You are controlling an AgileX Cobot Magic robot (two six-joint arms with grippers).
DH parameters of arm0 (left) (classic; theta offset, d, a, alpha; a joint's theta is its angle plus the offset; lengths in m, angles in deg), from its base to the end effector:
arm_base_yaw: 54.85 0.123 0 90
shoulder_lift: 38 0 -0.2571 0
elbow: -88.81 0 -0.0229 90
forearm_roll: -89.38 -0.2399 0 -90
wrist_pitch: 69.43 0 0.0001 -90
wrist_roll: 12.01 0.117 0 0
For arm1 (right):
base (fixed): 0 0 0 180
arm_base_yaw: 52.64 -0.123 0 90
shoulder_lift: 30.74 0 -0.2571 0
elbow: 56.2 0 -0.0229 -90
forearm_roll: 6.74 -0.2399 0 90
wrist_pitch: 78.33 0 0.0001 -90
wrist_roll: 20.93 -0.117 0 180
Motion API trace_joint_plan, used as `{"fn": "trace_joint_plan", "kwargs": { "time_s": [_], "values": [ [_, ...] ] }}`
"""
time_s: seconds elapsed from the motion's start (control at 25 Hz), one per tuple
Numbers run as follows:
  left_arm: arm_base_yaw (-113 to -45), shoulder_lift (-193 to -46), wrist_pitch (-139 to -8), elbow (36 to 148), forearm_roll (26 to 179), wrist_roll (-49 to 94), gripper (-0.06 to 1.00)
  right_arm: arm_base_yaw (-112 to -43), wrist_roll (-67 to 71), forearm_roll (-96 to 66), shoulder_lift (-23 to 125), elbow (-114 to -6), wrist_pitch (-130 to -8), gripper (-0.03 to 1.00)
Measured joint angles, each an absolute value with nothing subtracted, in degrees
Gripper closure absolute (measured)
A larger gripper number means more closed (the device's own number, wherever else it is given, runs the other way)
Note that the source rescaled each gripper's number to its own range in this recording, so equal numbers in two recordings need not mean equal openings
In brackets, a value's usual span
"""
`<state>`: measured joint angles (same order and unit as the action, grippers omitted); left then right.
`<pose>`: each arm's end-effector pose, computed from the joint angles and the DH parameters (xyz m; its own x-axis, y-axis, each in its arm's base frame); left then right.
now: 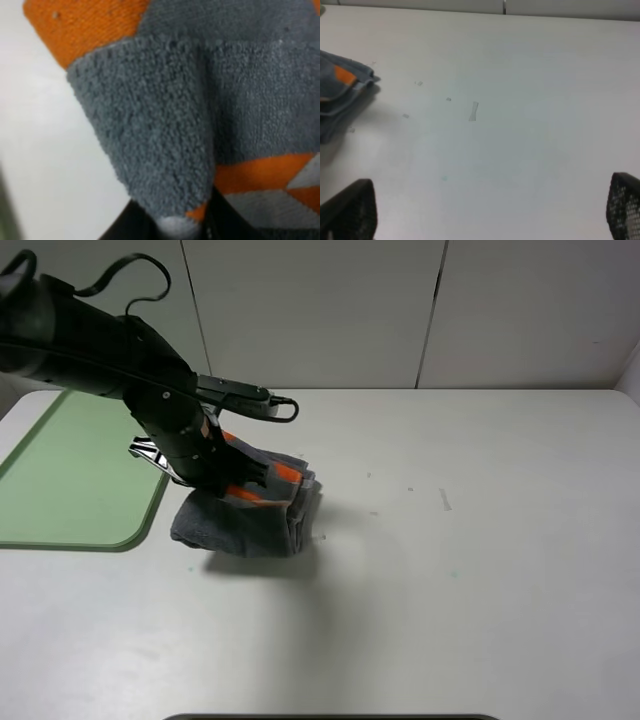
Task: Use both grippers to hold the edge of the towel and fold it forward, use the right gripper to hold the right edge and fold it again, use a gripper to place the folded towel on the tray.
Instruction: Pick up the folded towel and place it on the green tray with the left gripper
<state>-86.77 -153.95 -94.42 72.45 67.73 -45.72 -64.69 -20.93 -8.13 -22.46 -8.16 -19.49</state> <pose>0.3091 -0.1710 0.1042 -0.8636 0.2580 -0.4331 0.2680 0.9626 0.0390 0.0370 0.0104 0.2623 -0.4185 -0.0765 -0.9050 -0.2219 0.9749 0.0202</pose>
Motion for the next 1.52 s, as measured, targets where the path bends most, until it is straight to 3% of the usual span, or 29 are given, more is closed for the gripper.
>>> {"fn": "trace_joint_plan", "kwargs": {
  "time_s": [0.64,1.08,1.52],
  "values": [
    [-71.56,-151.38,-104.06,76.6,67.47,-36.4,0.84,-64.69,-20.93,-8.25,-22.46,-8.16,-19.49,-0.03],
    [-61.47,-151.38,-103.66,78.86,67.31,-30.0,0.84,-64.69,-20.93,-8.35,-22.46,-8.16,-19.49,-0.03],
    [-56.24,-151.38,-103.43,78.86,61.57,-27.77,0.84,-64.69,-20.93,-8.35,-22.46,-8.16,-19.49,-0.03]
  ]
}}
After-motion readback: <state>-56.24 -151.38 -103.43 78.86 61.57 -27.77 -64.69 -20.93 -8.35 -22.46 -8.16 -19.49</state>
